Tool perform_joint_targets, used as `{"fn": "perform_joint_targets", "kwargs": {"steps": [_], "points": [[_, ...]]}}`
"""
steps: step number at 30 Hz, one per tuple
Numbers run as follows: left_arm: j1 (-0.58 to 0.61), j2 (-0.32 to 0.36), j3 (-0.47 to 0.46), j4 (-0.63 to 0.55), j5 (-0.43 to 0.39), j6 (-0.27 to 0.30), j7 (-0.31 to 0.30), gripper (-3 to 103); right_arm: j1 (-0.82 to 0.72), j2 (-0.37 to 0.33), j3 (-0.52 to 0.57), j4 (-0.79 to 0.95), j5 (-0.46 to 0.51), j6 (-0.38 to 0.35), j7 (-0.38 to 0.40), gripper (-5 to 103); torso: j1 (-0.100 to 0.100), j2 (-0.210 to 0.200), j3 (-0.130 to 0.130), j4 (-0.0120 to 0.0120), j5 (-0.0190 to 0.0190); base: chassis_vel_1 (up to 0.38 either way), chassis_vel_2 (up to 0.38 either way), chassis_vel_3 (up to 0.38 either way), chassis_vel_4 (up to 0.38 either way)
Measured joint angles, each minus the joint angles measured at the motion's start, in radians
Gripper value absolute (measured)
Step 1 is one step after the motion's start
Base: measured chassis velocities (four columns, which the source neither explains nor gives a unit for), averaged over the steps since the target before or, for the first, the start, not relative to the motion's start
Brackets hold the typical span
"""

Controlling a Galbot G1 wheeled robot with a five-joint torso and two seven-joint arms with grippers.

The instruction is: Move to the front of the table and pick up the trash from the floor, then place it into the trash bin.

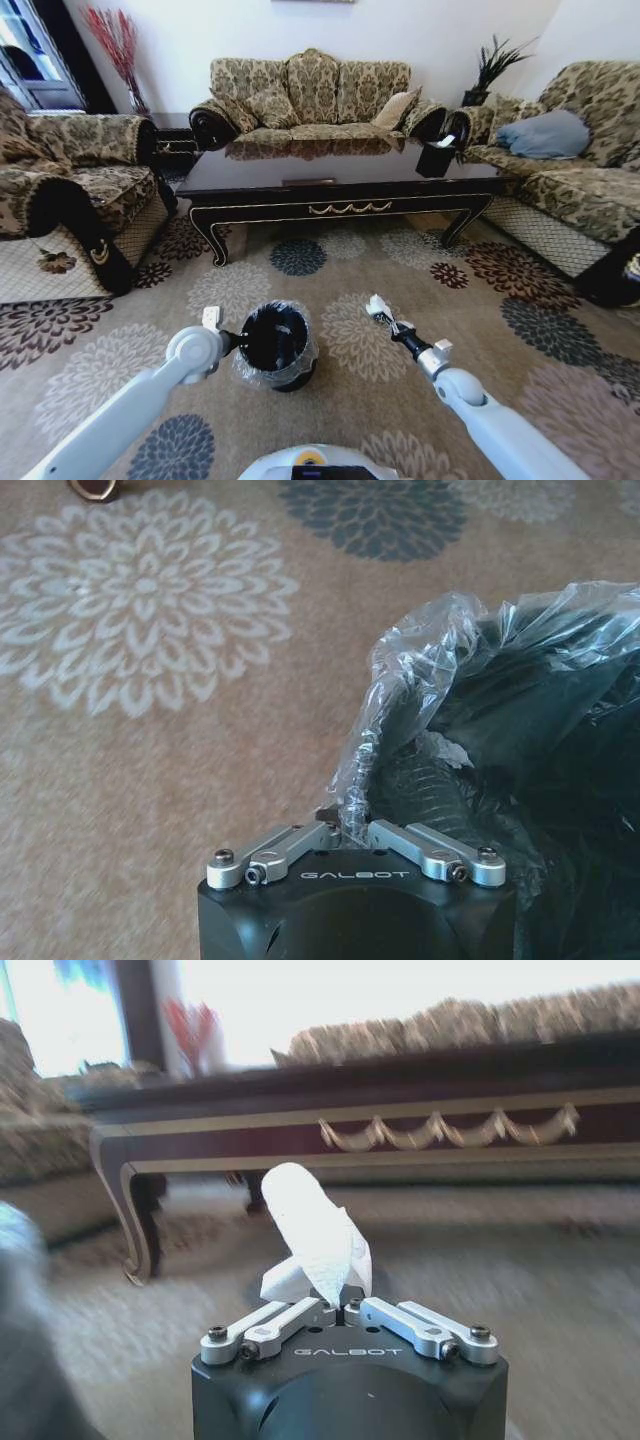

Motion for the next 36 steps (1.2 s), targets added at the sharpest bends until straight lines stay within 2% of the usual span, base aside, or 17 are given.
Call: {"fn": "perform_joint_targets", "kwargs": {"steps": [7,9,13,23,30,36], "points": [[-0.141,-0.039,0.124,0.043,-0.019,0.0,-0.02,0,-0.069,-0.033,0.038,0.224,-0.004,-0.022,0.038,0,0.0,0.0,0.0,0.0,0.0003,0.0,0.0,0.0,0.0],[-0.154,-0.045,0.14,0.047,-0.02,0.0,-0.022,0,-0.073,-0.034,0.038,0.241,-0.009,-0.023,0.04,0,0.0,0.0,0.0,0.0001,0.0003,0.0,0.0,0.0,0.0],[-0.242,-0.09,0.25,0.08,-0.027,0.0,-0.031,0,-0.106,-0.046,0.018,0.351,-0.031,-0.038,0.056,0,0.0,0.0,0.0,0.0,0.0001,0.0,0.0,0.0,0.0],[-0.373,-0.216,0.41,0.17,-0.035,0.0,-0.04,0,-0.155,-0.063,-0.041,0.37,-0.126,-0.034,0.044,0,0.0,0.0,0.0,-0.0001,0.0003,0.0,0.0,0.0,0.0],[-0.413,-0.264,0.454,0.2,-0.041,0.0,-0.048,0,-0.154,-0.074,-0.042,0.37,-0.131,-0.032,0.038,0,0.0,0.0,0.0,0.0,0.0003,0.0,0.0,0.0,0.0],[-0.422,-0.274,0.461,0.209,-0.043,0.0,-0.05,0,-0.163,-0.066,-0.044,0.353,-0.132,-0.028,-0.004,0,0.0,0.0,0.0,0.0,0.0003,0.0,0.0,0.0,0.0]]}}
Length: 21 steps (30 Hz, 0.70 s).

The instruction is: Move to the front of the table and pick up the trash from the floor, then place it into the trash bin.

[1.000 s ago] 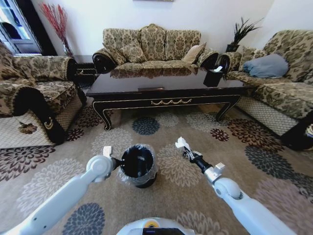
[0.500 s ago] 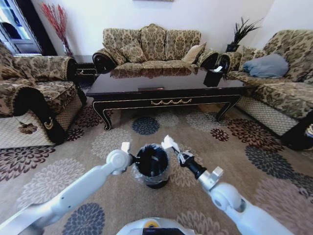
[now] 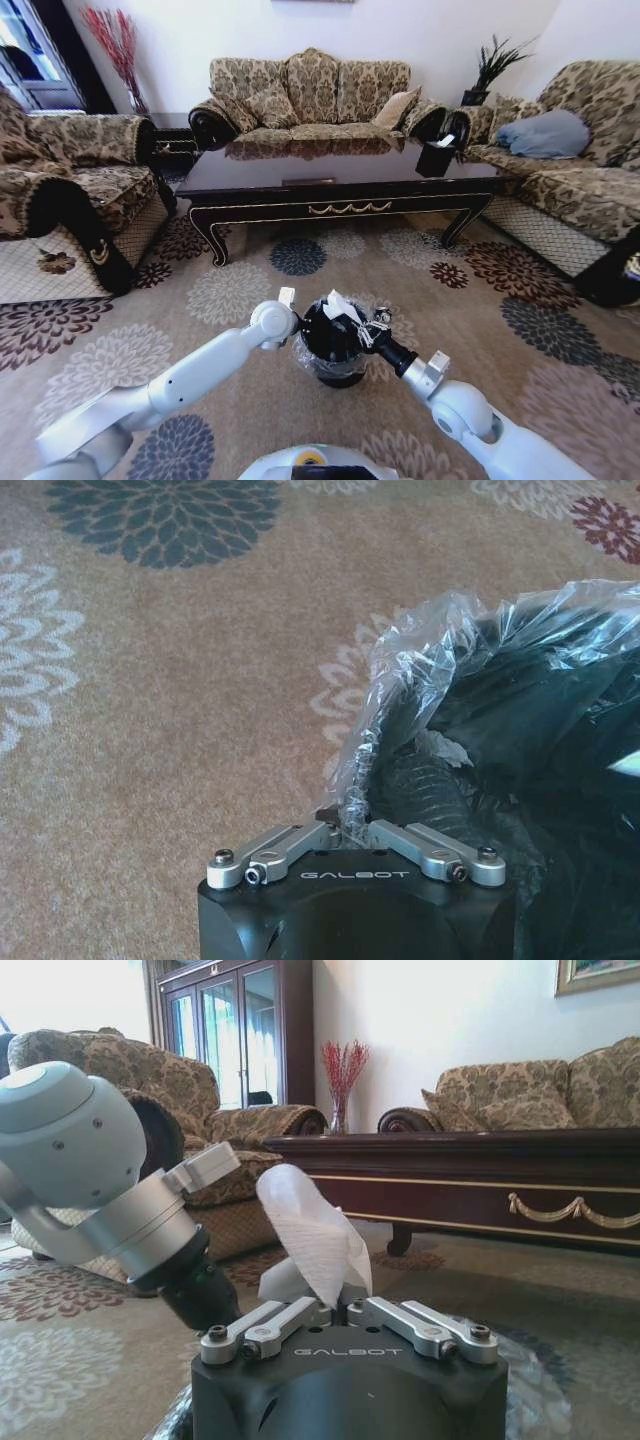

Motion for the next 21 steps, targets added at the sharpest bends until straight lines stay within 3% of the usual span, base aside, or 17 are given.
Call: {"fn": "perform_joint_targets", "kwargs": {"steps": [6,9,17,21], "points": [[0.004,0.0,-0.002,-0.004,-0.004,0.0,-0.001,0,0.004,0.0,-0.008,-0.021,0.002,0.0,-0.013,27,0.0,0.0,0.0,0.0,-0.0002,0.0,0.0,0.0,0.0],[0.004,0.002,-0.002,-0.005,-0.005,0.0,-0.001,0,0.007,0.001,-0.009,-0.026,0.005,0.0,-0.013,32,0.0,0.0,0.0,0.0,-0.0002,0.0,0.0,0.0,0.0],[0.004,0.017,-0.009,-0.013,-0.012,0.0,-0.001,0,0.007,0.015,-0.016,-0.035,0.012,0.0,-0.011,65,0.0,0.0,0.0,-0.0001,-0.0002,0.0,0.0,0.0,0.0],[0.019,0.02,-0.023,-0.012,-0.004,0.0,0.0,0,0.011,0.023,-0.014,-0.038,0.014,0.0,-0.011,77,0.0,0.0,0.0,-0.0001,-0.0002,0.0,0.0,0.0,0.0]]}}
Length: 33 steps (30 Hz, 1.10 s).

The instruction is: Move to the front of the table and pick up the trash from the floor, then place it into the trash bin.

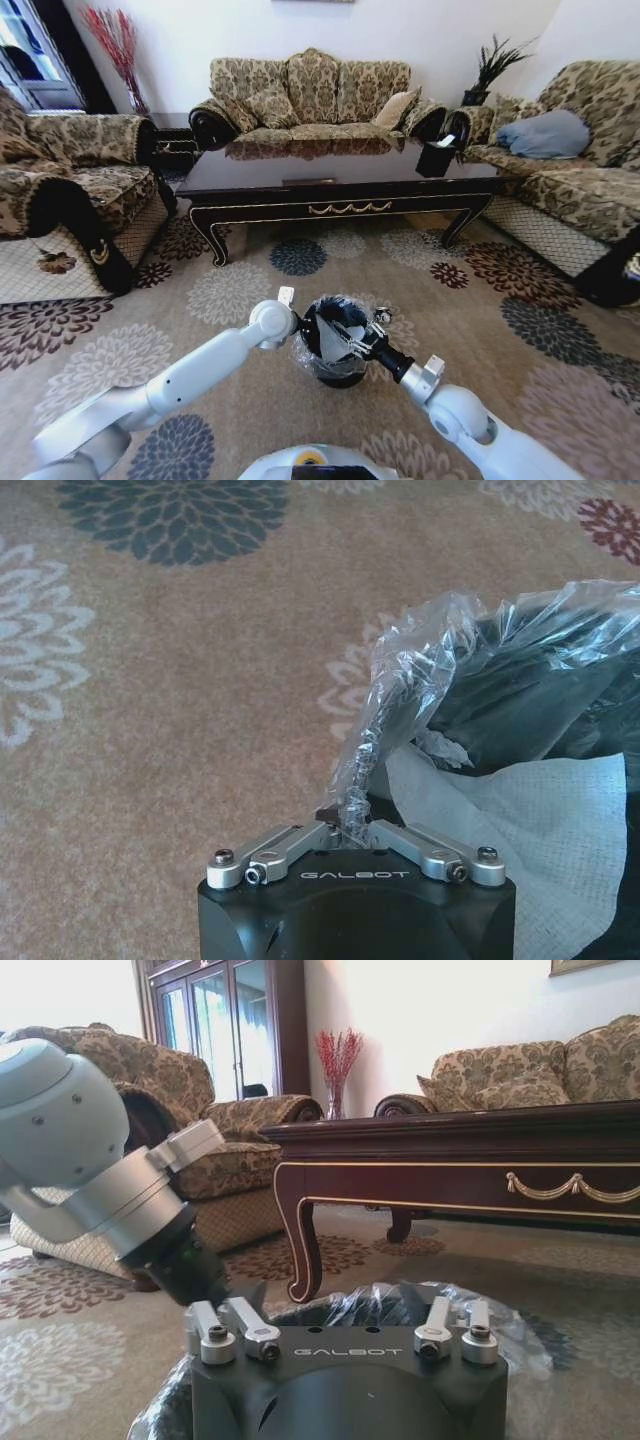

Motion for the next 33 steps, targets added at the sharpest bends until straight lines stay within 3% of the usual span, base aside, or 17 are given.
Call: {"fn": "perform_joint_targets", "kwargs": {"steps": [4,7,23,26,33], "points": [[0.012,0.02,-0.021,-0.006,0.002,0.0,0.001,0,0.01,0.019,0.007,-0.005,0.015,-0.003,0.011,96,0.0,0.0,0.0,-0.0002,0.0001,0.0,0.0,0.0,0.0],[0.024,0.036,-0.034,-0.014,0.002,0.0,0.003,0,0.025,0.023,0.014,-0.003,0.041,-0.015,0.028,100,0.0,0.0,0.0,0.0,0.0,0.0,0.0,0.0,0.0],[0.173,0.103,-0.202,-0.066,0.024,0.0,0.015,0,0.151,0.029,0.029,-0.118,0.161,-0.035,0.066,100,0.0,0.0,0.0,-0.0001,0.0,0.0,0.0,0.0,0.0],[0.212,0.14,-0.267,-0.083,0.025,0.0,0.02,0,0.217,0.045,0.03,-0.213,0.235,-0.045,0.068,100,0.0,0.0,0.0,0.0001,0.0001,0.0,0.0,0.0,0.0],[0.288,0.187,-0.36,-0.099,0.036,0.0,0.037,0,0.328,0.06,0.005,-0.444,0.27,-0.043,0.042,100,0.0,0.0,0.0,0.0001,0.0002,0.0,0.0,0.0,0.0]]}}
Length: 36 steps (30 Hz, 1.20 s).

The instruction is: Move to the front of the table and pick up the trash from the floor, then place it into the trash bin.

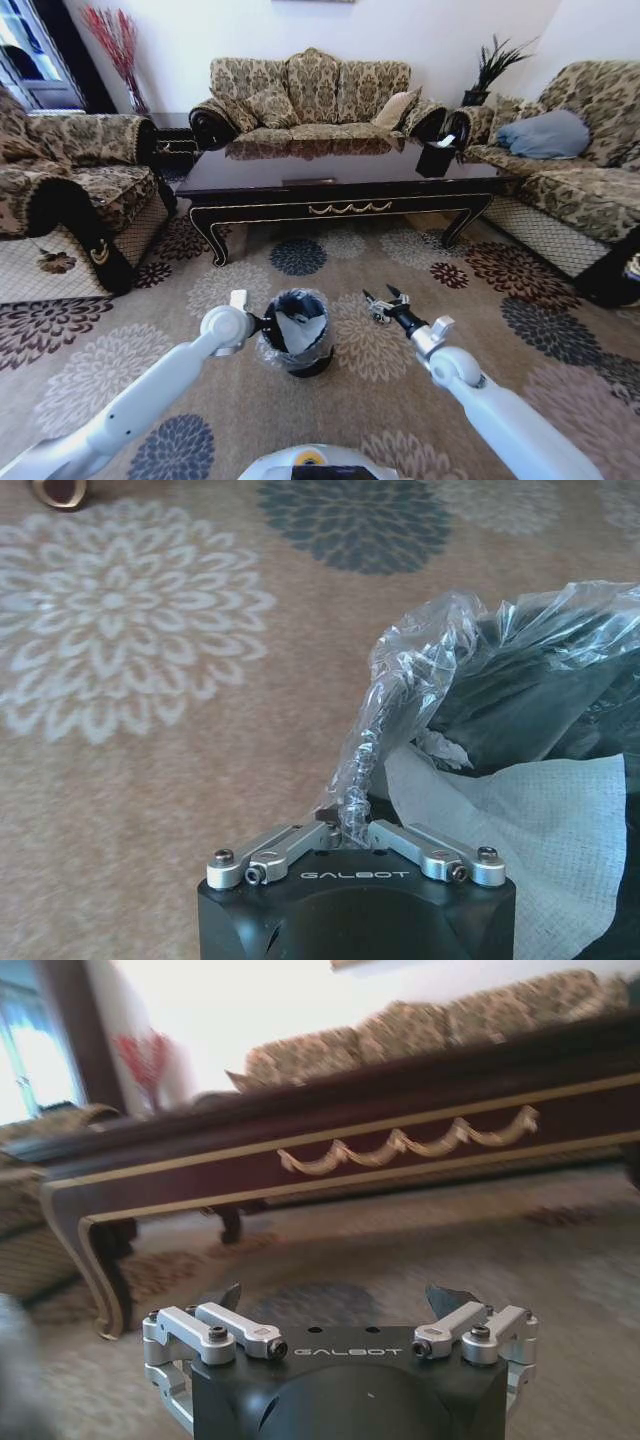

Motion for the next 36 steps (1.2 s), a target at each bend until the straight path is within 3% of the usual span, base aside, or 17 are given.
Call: {"fn": "perform_joint_targets", "kwargs": {"steps": [10,15,23,36], "points": [[0.104,0.041,-0.105,-0.032,0.002,0.0,0.015,0,0.116,0.057,-0.069,-0.285,-0.05,0.025,-0.033,100,0.0,0.0,0.0,-0.0001,-0.0005,0.0,0.0,0.0,0.0],[0.161,0.095,-0.158,-0.05,0.004,0.0,0.027,0,0.193,0.105,-0.122,-0.464,-0.08,0.041,-0.044,100,0.0,0.0,0.0,0.0003,-0.0001,0.0,0.0,0.0,0.0],[0.186,0.101,-0.167,-0.064,0.007,0.0,0.034,0,0.269,0.149,-0.138,-0.635,-0.122,0.055,-0.045,100,0.0,0.0,0.0,-0.0005,-0.0002,0.0,0.0,0.0,0.0],[0.209,0.102,-0.173,-0.09,0.012,0.0,0.033,0,0.346,0.212,-0.154,-0.77,-0.185,0.07,-0.025,100,0.0,0.0,0.0,-0.0002,-0.0001,0.0,0.0,0.0,0.0]]}}
